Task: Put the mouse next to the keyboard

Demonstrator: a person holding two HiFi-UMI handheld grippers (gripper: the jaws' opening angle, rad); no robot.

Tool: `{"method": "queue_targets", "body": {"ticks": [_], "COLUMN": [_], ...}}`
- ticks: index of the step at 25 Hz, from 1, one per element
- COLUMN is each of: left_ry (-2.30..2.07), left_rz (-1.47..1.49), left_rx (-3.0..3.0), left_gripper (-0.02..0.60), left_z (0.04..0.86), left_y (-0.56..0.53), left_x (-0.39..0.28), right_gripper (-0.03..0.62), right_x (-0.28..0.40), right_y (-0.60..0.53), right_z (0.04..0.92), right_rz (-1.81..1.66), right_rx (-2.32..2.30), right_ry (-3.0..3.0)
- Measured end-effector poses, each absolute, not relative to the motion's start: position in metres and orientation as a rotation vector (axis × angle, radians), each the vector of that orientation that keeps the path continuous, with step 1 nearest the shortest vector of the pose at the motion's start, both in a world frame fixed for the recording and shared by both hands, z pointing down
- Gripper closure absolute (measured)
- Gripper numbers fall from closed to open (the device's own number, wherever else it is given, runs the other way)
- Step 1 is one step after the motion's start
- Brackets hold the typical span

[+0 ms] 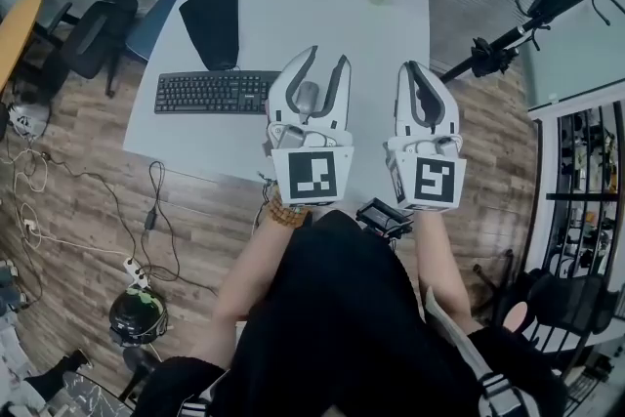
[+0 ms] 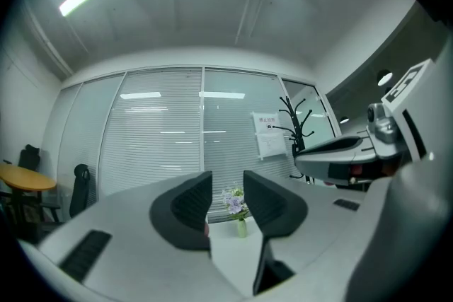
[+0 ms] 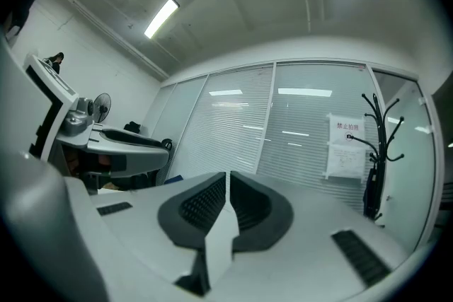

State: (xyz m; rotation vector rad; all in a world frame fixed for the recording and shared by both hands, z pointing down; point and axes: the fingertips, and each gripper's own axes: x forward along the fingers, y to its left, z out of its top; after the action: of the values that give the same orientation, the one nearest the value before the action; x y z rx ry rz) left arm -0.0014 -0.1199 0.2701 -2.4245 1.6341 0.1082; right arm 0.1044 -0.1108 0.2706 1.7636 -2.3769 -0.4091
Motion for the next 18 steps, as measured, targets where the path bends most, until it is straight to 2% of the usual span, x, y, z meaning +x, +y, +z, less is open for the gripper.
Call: {"method": "queue_targets", "body": {"ticks": [2, 6, 11, 18], "left_ry": [1.629, 1.62, 1.604, 1.585], "left_rz": [0.116, 0.123, 0.123, 0.086], "left_rx": [-2.426, -2.441, -2.461, -2.489], "left_gripper": [0.449, 0.538, 0.567, 0.569], "left_z": [0.269, 0.27, 0.272, 0.277], "left_y": [-0.12, -0.12, -0.121, -0.121], "left_x": [-0.001, 0.001, 0.007, 0.014], "right_gripper": [0.592, 0.592, 0.592, 0.592], "right_x": [0.105, 0.109, 0.117, 0.123], "right_y": [-0.111, -0.11, -0.112, -0.113], "right_z": [0.271, 0.274, 0.278, 0.282], "right_rz": [-0.403, -0.401, -0.408, -0.38], "right_rx": [1.768, 1.771, 1.771, 1.785], "right_ry": [-2.374, -2.358, -2.319, -2.307]}}
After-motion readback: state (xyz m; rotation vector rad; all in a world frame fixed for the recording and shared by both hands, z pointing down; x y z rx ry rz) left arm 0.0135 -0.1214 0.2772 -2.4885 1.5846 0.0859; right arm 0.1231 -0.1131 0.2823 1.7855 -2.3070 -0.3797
